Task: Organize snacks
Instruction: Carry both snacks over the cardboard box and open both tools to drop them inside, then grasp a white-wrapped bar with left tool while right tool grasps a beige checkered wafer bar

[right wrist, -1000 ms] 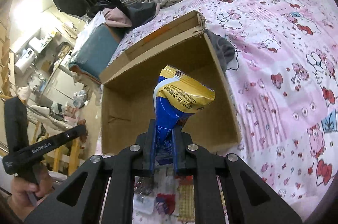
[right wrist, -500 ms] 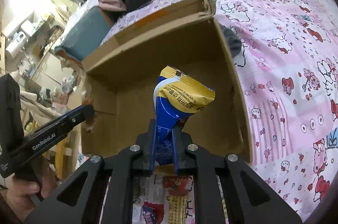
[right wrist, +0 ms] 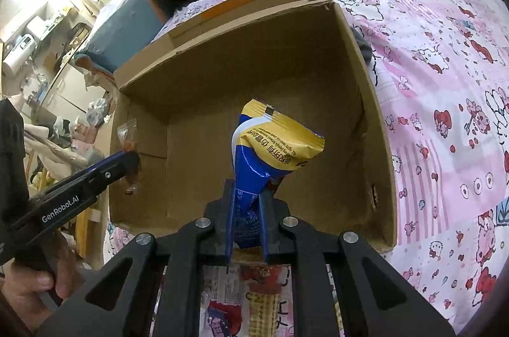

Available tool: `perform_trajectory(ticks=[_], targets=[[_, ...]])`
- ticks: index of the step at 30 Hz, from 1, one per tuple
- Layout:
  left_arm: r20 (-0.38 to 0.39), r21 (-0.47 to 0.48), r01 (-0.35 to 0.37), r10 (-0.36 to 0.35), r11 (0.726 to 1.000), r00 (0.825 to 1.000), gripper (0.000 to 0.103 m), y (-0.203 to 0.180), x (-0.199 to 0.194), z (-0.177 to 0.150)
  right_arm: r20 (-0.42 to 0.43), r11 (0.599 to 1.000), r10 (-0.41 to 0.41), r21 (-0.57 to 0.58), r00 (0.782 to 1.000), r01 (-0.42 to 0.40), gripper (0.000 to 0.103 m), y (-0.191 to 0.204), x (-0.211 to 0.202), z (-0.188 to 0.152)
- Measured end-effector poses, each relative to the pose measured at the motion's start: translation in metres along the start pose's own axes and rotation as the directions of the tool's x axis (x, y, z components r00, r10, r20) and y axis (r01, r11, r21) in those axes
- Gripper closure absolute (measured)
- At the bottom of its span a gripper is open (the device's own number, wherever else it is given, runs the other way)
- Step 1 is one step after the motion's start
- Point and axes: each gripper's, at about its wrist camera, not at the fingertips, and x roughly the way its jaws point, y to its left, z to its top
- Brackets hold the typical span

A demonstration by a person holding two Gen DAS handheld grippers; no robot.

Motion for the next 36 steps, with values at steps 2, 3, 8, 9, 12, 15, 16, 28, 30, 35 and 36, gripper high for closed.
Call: perform_trajectory(ticks=[2,3,8,9,12,15,16,28,30,35,36], targets=[[0.001,0.009,0.004,-0.004,1.0,1.0,0.088,-0.002,0.0,0.0,0.0,1.0,0.001,0.002,1.0,-0.001,0.09,-0.001,0.0,0.0],[0.004,0.014,0.007,-0.007,1.0,1.0,0.088,-0.003,0.0,-0.001,0.001,1.0,0.002,0.0,1.0,-0.002,0.09,0.0,-0.001,-0.001],[0.003,0.035,0.009,-0.009,0.999,1.0,0.078,-0.009,-0.002,-0.003,0.0,1.0,0.009,0.0,1.0,-0.009,0.085,-0.001,-0.002,0.0],[0.004,0.034,0.006,-0.006,0.999,1.0,0.066,-0.01,-0.003,-0.003,0.004,1.0,0.014,0.002,1.0,-0.014,0.085,-0.001,-0.003,0.0],[0.057,0.019,-0.008,0.007,1.0,0.998,0.035,-0.009,-0.014,-0.003,0.017,1.0,-0.001,0.011,1.0,0.001,0.082,-0.004,-0.007,0.002],[0.09,0.035,-0.018,0.015,0.999,0.996,0.021,-0.01,-0.021,-0.002,0.036,0.999,0.008,0.035,0.999,-0.009,0.053,-0.006,-0.011,0.003],[0.098,0.04,-0.019,0.015,0.999,0.995,0.021,-0.01,-0.023,-0.003,0.048,0.999,0.013,0.044,0.999,-0.015,0.031,-0.008,-0.014,0.003],[0.14,0.007,0.003,-0.004,1.0,0.99,0.021,0.003,-0.043,-0.006,0.121,0.996,0.013,0.091,0.993,-0.024,0.021,-0.009,-0.035,0.001],[0.162,0.001,0.0,0.0,1.0,0.987,0.021,0.004,-0.05,-0.007,0.126,0.995,0.013,0.092,0.992,-0.025,0.021,-0.009,-0.039,-0.003],[0.19,-0.025,0.0,0.005,1.0,0.982,0.0,0.011,-0.067,-0.014,0.132,0.995,0.013,0.094,0.991,-0.026,0.021,-0.007,-0.05,-0.012],[0.183,-0.032,0.004,0.001,0.999,0.983,0.0,0.013,-0.069,-0.017,0.134,0.996,0.01,0.089,0.991,-0.022,0.021,-0.006,-0.053,-0.015]])
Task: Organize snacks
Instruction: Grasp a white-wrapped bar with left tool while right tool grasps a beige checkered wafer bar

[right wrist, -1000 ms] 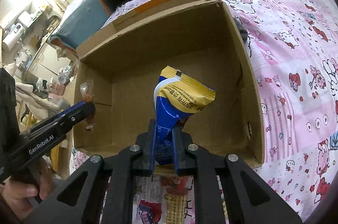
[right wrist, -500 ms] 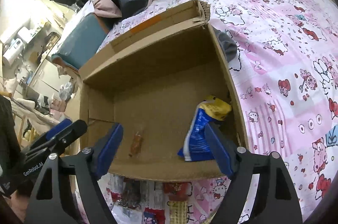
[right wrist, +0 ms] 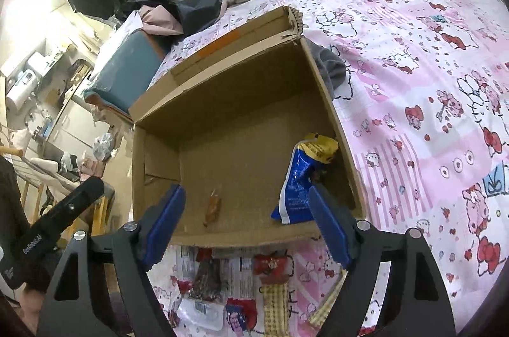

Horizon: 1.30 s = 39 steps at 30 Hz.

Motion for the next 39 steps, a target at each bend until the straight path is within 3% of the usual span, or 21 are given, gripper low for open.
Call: perform_trajectory(ticks=[15,19,26,29,32,36,37,39], targets=[[-0.033,0.018,-0.118,0.118,0.993,0.992,0.0,0.022,-0.033,-0.036,-0.003,1.0,0.002,-0.016,1.0,-0.002,0.021,0.008,-0.025,-0.035],[-0.039,0.027,-0.118,0.119,0.993,0.992,0.0,0.026,-0.042,-0.048,-0.03,1.0,-0.003,0.0,1.0,0.003,0.021,0.006,-0.028,-0.048],[-0.161,0.039,-0.147,0.151,0.988,0.975,0.0,0.041,-0.039,-0.073,-0.077,1.0,0.0,-0.006,0.997,0.0,0.021,0.007,-0.031,-0.068],[-0.244,0.062,-0.185,0.195,0.981,0.95,0.0,0.047,-0.029,-0.09,-0.091,1.0,-0.017,-0.01,0.996,0.016,0.021,0.006,-0.03,-0.072],[-0.368,0.06,-0.153,0.165,0.986,0.915,0.001,0.051,-0.012,-0.108,-0.1,1.0,-0.022,0.012,0.995,0.023,0.021,0.003,-0.03,-0.073],[-0.512,0.025,-0.135,0.129,0.991,0.849,0.042,0.059,0.018,-0.133,-0.104,0.999,-0.02,0.037,0.994,0.024,0.021,0.0,-0.027,-0.072],[-0.533,0.017,-0.126,0.116,0.992,0.838,0.048,0.059,0.023,-0.138,-0.106,0.999,-0.024,0.039,0.994,0.029,0.021,-0.001,-0.026,-0.072],[-0.566,0.008,-0.105,0.091,0.994,0.819,0.049,0.056,0.033,-0.145,-0.112,0.998,-0.027,0.049,0.993,0.032,0.021,-0.003,-0.024,-0.072]])
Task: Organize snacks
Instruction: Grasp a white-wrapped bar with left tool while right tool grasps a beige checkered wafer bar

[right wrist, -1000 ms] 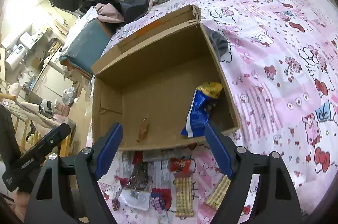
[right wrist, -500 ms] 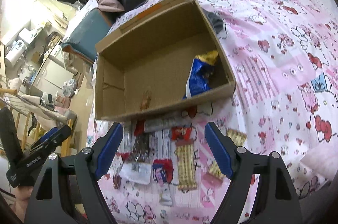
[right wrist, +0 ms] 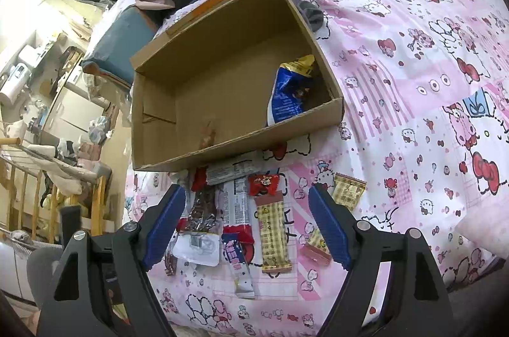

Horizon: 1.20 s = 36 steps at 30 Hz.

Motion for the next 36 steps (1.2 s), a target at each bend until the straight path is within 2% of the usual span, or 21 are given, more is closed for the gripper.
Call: perform_trajectory(ticks=[2,3,5,6,8,10,12,14,17,20,22,26,28,31,33,36], targets=[[-0.005,0.038,-0.016,0.016,0.999,1.0,0.05,-0.009,0.006,0.001,-0.005,1.0,0.0,0.017,1.0,0.0,0.021,-0.003,0.002,0.001],[-0.004,0.05,-0.025,0.025,0.998,1.0,0.054,-0.011,0.008,0.002,-0.007,1.0,0.0,0.024,1.0,0.0,0.021,-0.005,0.003,0.002],[-0.014,0.07,-0.028,0.029,0.997,0.999,0.073,-0.016,0.012,0.002,-0.015,0.999,0.003,0.038,1.0,-0.002,0.021,-0.008,0.005,0.002],[-0.021,0.07,-0.028,0.03,0.997,0.999,0.089,-0.016,0.013,0.001,-0.023,0.999,0.0,0.043,1.0,0.001,0.021,-0.009,0.006,0.003],[-0.038,0.051,-0.017,0.019,0.999,0.999,0.09,-0.015,0.011,-0.001,-0.052,0.999,-0.012,0.046,0.999,0.014,0.021,-0.011,0.012,0.002],[-0.01,0.039,-0.008,0.009,0.999,1.0,0.09,-0.013,0.001,-0.003,-0.104,0.999,0.002,0.051,0.995,0.004,0.025,-0.013,0.022,0.0],[0.029,0.019,-0.008,0.008,1.0,1.0,0.09,-0.009,-0.011,-0.004,-0.173,0.998,0.027,0.056,0.985,-0.018,0.038,-0.012,0.036,-0.003],[0.055,-0.013,-0.003,0.003,1.0,0.999,0.09,-0.005,-0.019,-0.004,-0.222,1.0,0.004,0.028,0.975,0.002,0.054,-0.007,0.048,-0.007],[0.094,-0.054,-0.006,0.011,0.999,0.996,0.09,-0.001,-0.028,-0.002,-0.281,0.997,-0.068,-0.049,0.957,0.057,0.056,0.003,0.068,-0.015],[0.112,-0.078,0.003,0.006,0.997,0.994,0.09,0.001,-0.032,-0.002,-0.338,0.983,-0.163,-0.133,0.927,0.124,0.057,0.014,0.09,-0.027],[0.117,-0.083,0.007,0.003,0.996,0.993,0.089,-0.001,-0.033,-0.003,-0.355,0.969,-0.218,-0.188,0.909,0.159,0.058,0.019,0.1,-0.033],[0.129,-0.062,0.012,-0.004,0.998,0.992,0.089,-0.004,-0.038,0.004,-0.369,0.948,-0.277,-0.255,0.887,0.19,0.062,0.025,0.112,-0.04],[0.139,-0.048,0.012,-0.005,0.999,0.99,0.089,-0.008,-0.04,0.005,-0.355,0.938,-0.292,-0.288,0.888,0.193,0.063,0.03,0.115,-0.043],[0.151,-0.036,0.014,-0.008,0.999,0.989,0.089,-0.012,-0.042,0.007,-0.367,0.926,-0.321,-0.314,0.873,0.208,0.074,0.031,0.122,-0.047],[0.158,-0.033,0.011,-0.006,0.999,0.987,0.089,-0.013,-0.044,0.007,-0.366,0.929,-0.315,-0.31,0.876,0.204,0.074,0.03,0.122,-0.045],[0.169,-0.039,0.009,-0.002,0.999,0.986,0.089,-0.011,-0.046,0.006,-0.352,0.941,-0.282,-0.285,0.893,0.186,0.075,0.029,0.115,-0.041]])
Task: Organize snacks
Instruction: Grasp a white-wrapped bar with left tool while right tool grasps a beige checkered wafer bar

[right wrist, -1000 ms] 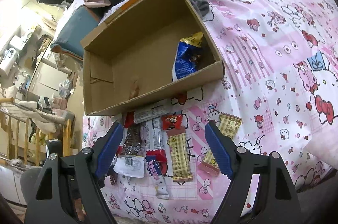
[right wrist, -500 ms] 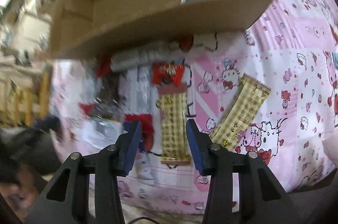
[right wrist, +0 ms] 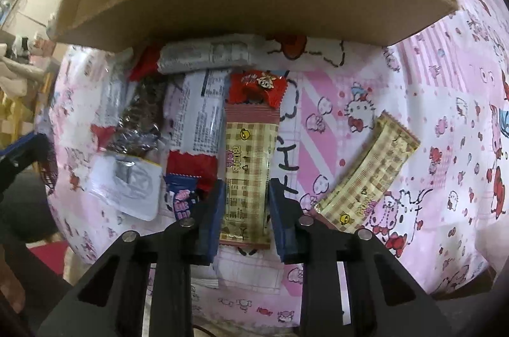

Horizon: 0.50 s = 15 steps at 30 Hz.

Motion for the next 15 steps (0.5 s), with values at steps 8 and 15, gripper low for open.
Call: perform_trajectory(ticks=[8,15], targets=[[0.029,-0.027,-0.023,0.024,0.999,0.999,0.089,0.009,-0.004,0.001,0.032,0.999,0.045,0.018,0.998,-0.045,0.075,-0.004,-0.017,-0.005],[0.071,-0.045,-0.052,0.055,0.998,0.996,0.089,0.015,-0.017,-0.001,0.096,0.991,0.126,0.042,0.987,-0.131,0.075,-0.023,-0.063,-0.021]])
